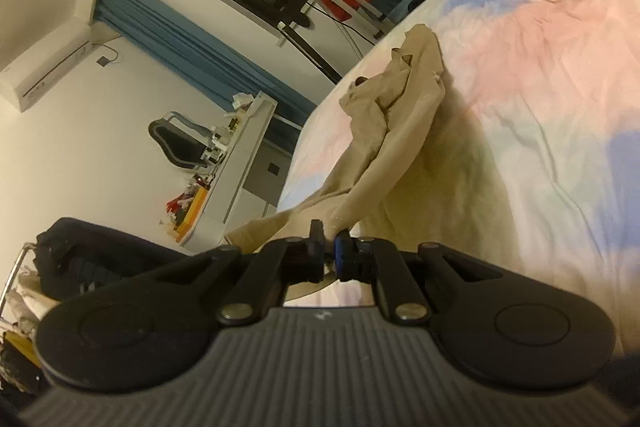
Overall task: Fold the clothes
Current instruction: 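Lift the hem end with both grippers, fold it toward the collar, release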
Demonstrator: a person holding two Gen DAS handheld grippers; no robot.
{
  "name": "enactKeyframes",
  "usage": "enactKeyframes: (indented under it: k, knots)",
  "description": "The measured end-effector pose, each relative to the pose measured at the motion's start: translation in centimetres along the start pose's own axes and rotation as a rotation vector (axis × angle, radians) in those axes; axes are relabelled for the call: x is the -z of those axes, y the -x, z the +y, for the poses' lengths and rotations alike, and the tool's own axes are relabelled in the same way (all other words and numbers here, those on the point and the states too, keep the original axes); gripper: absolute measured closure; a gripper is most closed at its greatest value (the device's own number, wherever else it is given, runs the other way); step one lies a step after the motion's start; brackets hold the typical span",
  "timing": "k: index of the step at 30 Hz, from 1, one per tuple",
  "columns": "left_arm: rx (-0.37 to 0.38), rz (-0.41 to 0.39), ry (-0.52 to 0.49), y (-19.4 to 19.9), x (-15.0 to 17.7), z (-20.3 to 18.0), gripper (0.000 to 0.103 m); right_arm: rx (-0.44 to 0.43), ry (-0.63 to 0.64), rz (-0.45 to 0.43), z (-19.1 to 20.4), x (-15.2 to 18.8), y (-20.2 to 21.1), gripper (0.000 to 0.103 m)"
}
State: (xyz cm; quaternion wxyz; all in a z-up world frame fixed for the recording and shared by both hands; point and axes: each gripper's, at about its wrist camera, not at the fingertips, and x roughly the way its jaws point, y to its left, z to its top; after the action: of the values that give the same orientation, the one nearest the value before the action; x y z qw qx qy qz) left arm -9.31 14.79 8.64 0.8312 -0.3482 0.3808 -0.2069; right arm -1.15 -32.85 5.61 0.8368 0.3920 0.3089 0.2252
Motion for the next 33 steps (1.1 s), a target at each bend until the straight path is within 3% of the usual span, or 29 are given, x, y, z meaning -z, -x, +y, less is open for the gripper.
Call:
enactKeyframes:
  k: [3, 6, 9, 14, 19, 26, 33]
  knots:
    - [0.001, 0.011, 0.022, 0.4, 1.9, 1.0, 0.101, -0.002, -0.031, 0.01, -1.0, 1.4, 0.3, 0.095]
    - [0.005, 0.012, 0.056, -0.4, 1.8, 1.9, 0.101, -0.005, -0.054, 0.011, -1.7, 1.6, -0.2, 0.095]
    - [-0.007, 0.002, 0.076, -4.4, -0.7, 3.1, 0.1, -0.012, -0.065, -0.005, -1.8, 0.3, -1.4, 0.095]
    - [-0.045, -0.057, 0.024, -8.3, -5.2, 1.6, 0.1, 0.003, -0.056, -0.062, -1.6, -4.3, -5.2, 0.095]
    - [-0.153, -0.116, -0.03, -13.9, -9.6, 0.7, 0.1, 0.093, -0.023, -0.094, -2.4, -9.3, -12.0, 0.095]
    - [-0.288, -0.129, -0.131, -23.4, -13.8, 3.1, 0.1, 0.189, 0.069, -0.094, -6.2, -12.2, -20.6, 0.095]
    - [-0.438, -0.096, -0.299, -32.4, -14.0, 6.1, 0.1, 0.266, 0.137, -0.057, -10.8, -12.6, -26.3, 0.095]
